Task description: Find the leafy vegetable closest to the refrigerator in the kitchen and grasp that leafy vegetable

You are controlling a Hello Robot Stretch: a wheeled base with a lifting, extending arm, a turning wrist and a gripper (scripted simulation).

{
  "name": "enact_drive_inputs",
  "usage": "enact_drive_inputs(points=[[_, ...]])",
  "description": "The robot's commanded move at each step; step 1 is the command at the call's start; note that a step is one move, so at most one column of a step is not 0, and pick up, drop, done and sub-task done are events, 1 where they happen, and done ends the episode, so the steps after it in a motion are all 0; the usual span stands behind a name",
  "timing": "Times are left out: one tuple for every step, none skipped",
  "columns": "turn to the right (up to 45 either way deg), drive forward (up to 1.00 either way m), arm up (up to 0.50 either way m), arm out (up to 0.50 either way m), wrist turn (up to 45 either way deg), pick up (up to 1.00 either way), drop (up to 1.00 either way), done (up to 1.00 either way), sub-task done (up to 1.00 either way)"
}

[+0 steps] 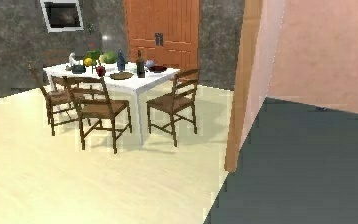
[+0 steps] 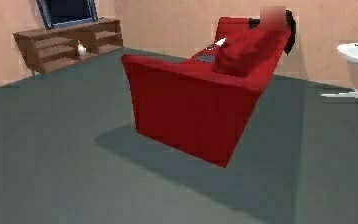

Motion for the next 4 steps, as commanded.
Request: enact_drive_inputs(points=[[45.0, 0.0, 0.0, 0.0, 0.0, 0.0, 0.0, 0.0, 0.0], [39.0, 0.0, 0.0, 0.0, 0.0, 0.0, 0.0, 0.0, 0.0], [0.0, 0.1, 0.0, 0.0, 0.0, 0.0, 0.0, 0.0, 0.0], [-45.0, 0.0, 0.0, 0.0, 0.0, 0.0, 0.0, 0.0, 0.0]])
